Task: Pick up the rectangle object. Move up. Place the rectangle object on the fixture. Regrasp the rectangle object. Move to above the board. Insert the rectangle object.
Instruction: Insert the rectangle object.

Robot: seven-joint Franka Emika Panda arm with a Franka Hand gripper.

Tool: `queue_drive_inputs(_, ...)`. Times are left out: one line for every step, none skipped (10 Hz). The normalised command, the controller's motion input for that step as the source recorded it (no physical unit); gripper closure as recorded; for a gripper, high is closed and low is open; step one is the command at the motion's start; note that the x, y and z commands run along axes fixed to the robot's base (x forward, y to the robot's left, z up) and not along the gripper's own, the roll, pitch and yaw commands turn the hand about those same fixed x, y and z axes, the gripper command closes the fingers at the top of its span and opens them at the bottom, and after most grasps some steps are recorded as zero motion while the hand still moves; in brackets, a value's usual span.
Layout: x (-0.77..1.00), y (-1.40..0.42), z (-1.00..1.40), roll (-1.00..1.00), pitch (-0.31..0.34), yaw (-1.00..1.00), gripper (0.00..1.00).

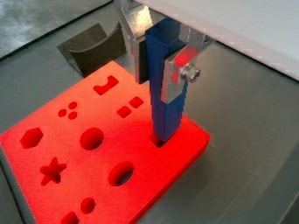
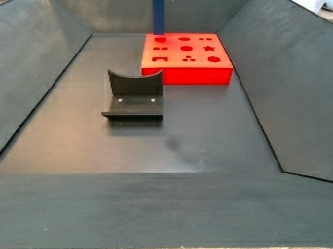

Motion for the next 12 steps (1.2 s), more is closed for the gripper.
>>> queue_drive_inputs(0.00, 0.00, -0.10, 0.05, 0.027, 0.00, 1.00)
queue_drive_inputs(0.00, 0.00, -0.15, 0.02, 0.013, 0.00, 1.00)
queue_drive_inputs(0.00, 0.00, -0.19, 0.01, 0.001, 0.00, 1.00)
queue_drive_inputs(0.00, 0.00, -0.17, 0.01, 0.003, 0.00, 1.00)
queue_drive_inputs(0.00, 0.00, -0.14, 0.01, 0.000, 0.00, 1.00)
queue_drive_inputs(0.00, 0.00, -0.10, 0.00, 0.000, 0.00, 1.00)
queue_drive_inputs(0.00, 0.08, -0.03, 0.00, 0.011, 0.00, 1.00)
queue_drive_inputs(0.03, 0.11, 0.00, 0.00, 0.024, 0.00, 1.00)
queue_drive_inputs(0.00, 0.07, -0.01, 0.00, 0.004, 0.00, 1.00)
queue_drive_inputs(0.01, 0.00, -0.07, 0.00, 0.014, 0.00, 1.00)
queue_drive_inputs(0.04, 0.00, -0.15, 0.03, 0.014, 0.00, 1.00)
queue_drive_inputs(0.03, -0.01, -0.15, 0.04, 0.026, 0.00, 1.00)
